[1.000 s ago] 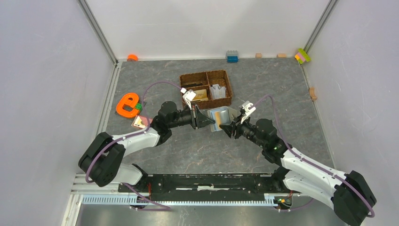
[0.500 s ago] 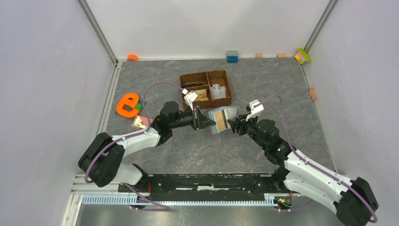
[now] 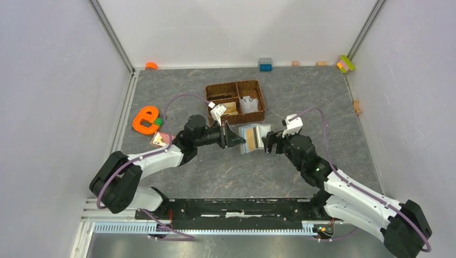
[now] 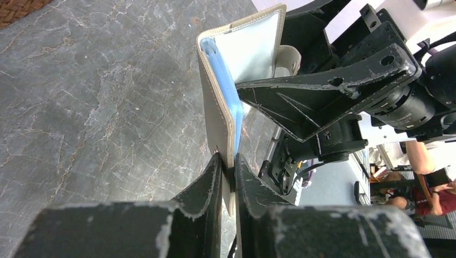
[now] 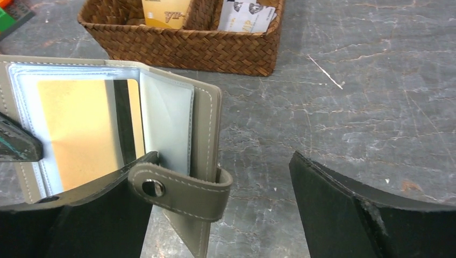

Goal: Take the credit cards out of the card holder
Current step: Remove the credit card from the card holder.

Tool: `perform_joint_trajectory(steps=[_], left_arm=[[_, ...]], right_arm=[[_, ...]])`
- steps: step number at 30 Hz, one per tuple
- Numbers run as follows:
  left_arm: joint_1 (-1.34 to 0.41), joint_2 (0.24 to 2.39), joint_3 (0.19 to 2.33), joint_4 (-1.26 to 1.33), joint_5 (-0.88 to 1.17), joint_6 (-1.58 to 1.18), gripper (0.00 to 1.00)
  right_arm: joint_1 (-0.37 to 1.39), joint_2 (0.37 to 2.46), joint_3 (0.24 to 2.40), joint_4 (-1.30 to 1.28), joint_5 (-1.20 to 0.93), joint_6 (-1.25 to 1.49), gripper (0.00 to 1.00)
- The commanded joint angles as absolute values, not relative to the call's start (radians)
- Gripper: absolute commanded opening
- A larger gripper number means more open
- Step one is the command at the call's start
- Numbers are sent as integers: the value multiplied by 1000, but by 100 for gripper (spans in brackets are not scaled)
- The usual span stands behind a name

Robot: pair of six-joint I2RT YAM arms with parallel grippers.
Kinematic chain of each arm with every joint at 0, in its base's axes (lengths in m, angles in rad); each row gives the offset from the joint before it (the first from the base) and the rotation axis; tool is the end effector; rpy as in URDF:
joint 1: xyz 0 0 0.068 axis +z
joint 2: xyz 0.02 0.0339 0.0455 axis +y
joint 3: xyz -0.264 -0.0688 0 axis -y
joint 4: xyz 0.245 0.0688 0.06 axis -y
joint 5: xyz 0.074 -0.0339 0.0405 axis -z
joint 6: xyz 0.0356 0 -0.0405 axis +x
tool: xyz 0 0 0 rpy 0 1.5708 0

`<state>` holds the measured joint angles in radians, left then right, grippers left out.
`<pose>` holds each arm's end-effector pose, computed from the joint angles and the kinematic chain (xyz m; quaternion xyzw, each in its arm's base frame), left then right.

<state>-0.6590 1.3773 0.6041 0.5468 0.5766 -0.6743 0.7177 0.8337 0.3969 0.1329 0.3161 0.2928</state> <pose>0.2156 -0.1915 0.2211 0.1713 0.7515 -0.5440 0.3316 0.1525 0.1185 0.2274 -0.0768 0.7977 0.1719 0.5729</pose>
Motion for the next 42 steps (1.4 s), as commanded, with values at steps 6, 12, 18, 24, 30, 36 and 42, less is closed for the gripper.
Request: perform_joint_trajectory(steps=[6, 12, 18, 24, 30, 36, 42], left_arm=[[-663, 1404, 696, 473, 525, -615, 6], [-663, 1446, 723, 421, 508, -610, 6], [-663, 1554, 776, 379, 529, -629, 6], [-663, 1623, 816, 346, 552, -634, 6], [-663, 1660, 849, 264, 526, -612, 7], [-663, 1707, 876, 204, 480, -590, 8], [-661, 1754, 917, 111, 399, -559, 10]], right_arm=[[716, 770, 428, 143, 315, 250, 91], [716, 683, 398, 185, 266, 225, 85], [716, 620, 334, 317, 97, 203, 70], [716, 801, 367, 424, -280, 229, 64], [713, 1072, 514, 163, -10, 263, 49], [651, 1203, 555, 108, 3, 295, 0], [574, 1324, 539, 152, -159, 342, 0]])
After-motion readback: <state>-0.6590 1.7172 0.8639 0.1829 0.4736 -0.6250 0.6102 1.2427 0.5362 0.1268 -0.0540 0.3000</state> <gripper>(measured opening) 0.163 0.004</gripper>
